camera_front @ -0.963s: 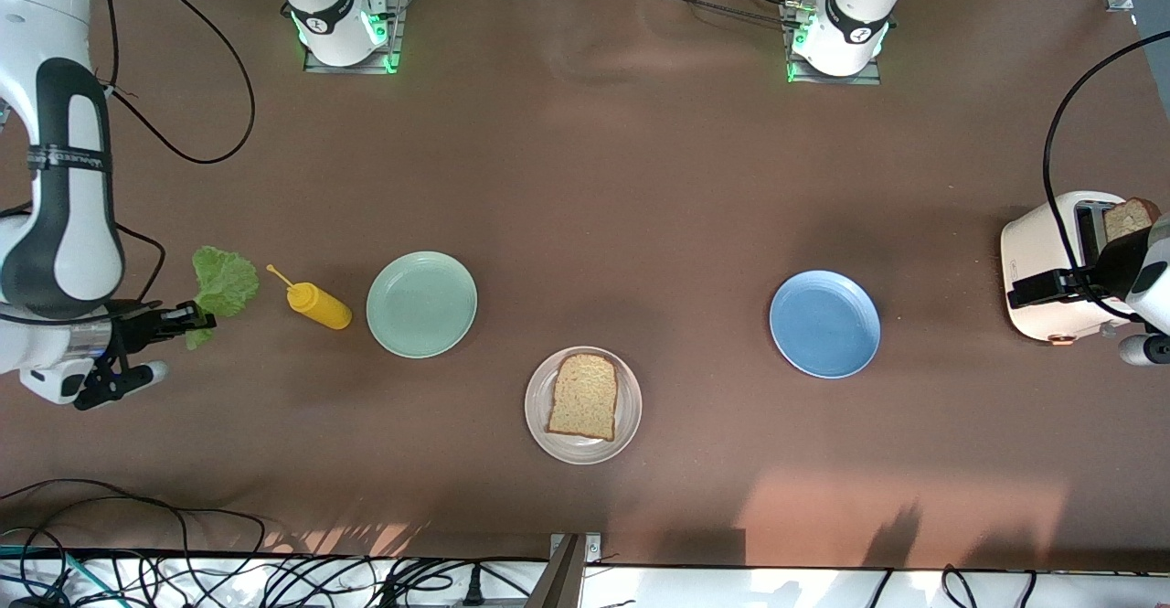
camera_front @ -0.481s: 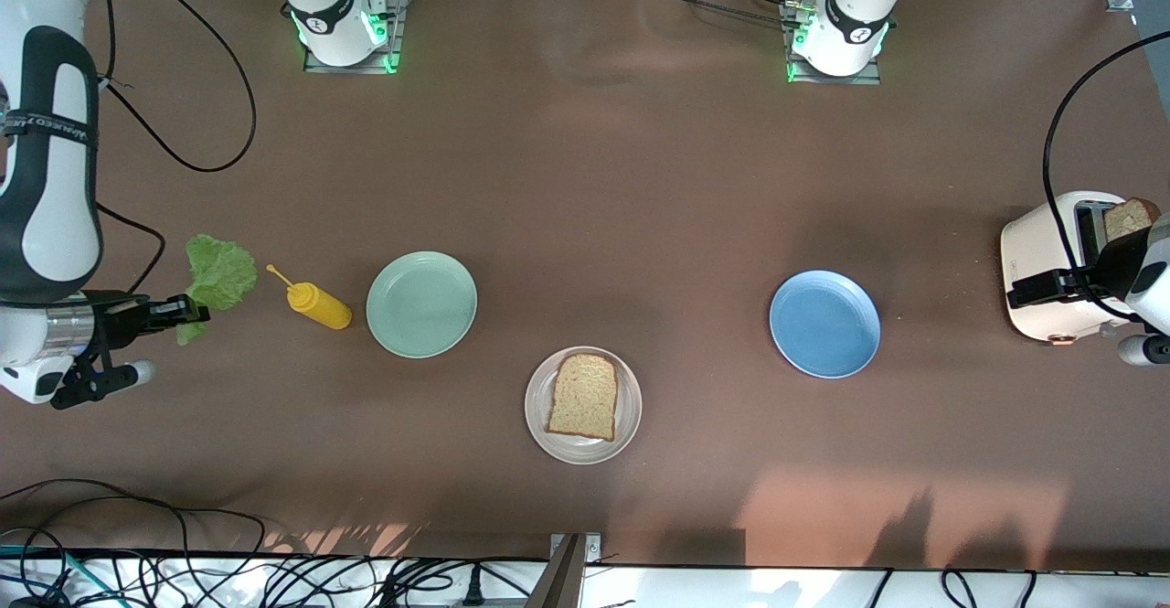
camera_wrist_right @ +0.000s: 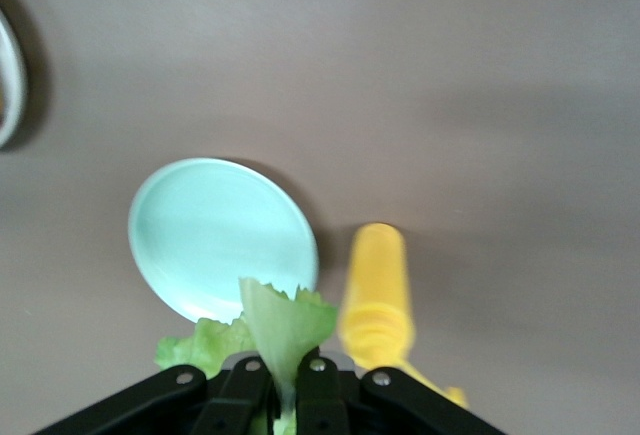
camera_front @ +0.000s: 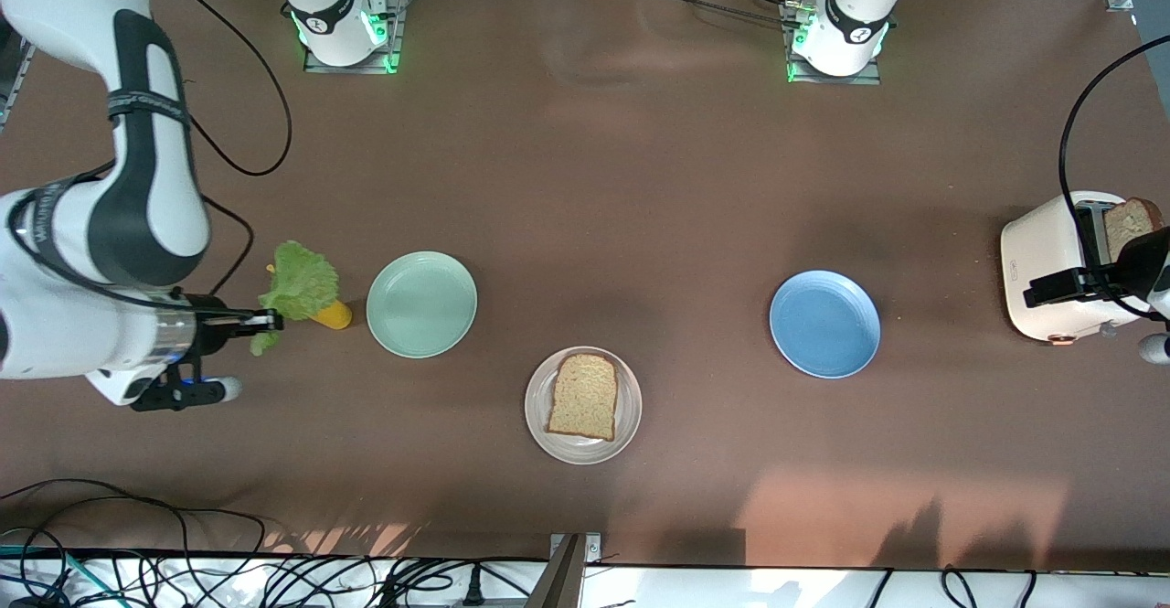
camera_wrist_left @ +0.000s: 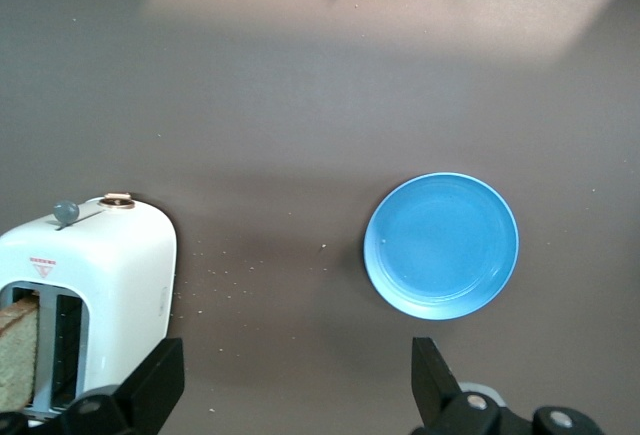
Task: Make sandwich on beige plate with both arms
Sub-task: 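Carry the lettuce leaf with the right gripper over the bread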
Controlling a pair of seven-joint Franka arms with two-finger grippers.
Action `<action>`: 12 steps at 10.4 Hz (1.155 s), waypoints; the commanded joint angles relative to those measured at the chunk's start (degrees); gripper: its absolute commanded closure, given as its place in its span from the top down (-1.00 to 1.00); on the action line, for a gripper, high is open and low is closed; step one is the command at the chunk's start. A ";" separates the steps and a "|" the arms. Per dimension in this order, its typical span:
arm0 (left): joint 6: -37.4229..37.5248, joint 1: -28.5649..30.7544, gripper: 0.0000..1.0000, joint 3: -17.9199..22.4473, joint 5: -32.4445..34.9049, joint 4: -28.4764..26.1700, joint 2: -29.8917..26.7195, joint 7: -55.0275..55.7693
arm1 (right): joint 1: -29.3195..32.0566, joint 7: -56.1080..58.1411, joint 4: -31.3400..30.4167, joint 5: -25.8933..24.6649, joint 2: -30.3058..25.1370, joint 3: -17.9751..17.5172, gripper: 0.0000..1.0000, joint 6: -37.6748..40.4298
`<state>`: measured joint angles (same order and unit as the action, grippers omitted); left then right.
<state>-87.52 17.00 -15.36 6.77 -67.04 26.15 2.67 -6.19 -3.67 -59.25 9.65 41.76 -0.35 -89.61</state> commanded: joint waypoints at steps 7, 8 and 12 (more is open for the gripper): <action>0.24 3.92 1.00 0.06 1.49 -2.22 0.13 -2.58 | -11.87 -44.97 0.80 6.07 8.59 -5.13 -1.00 -24.08; 0.16 4.01 1.00 -0.02 1.49 -2.22 0.13 -2.58 | -15.22 -50.85 1.85 7.56 10.61 -3.44 -1.00 -28.91; 0.07 4.01 1.00 -0.02 1.49 -2.22 0.83 -2.67 | -20.08 -64.42 9.15 8.81 19.93 -3.25 -1.00 -43.59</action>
<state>-87.51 20.73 -14.93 6.77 -69.05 26.96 1.13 -25.80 -64.67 -55.58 17.12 57.73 -4.33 -130.30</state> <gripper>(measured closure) 0.000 0.930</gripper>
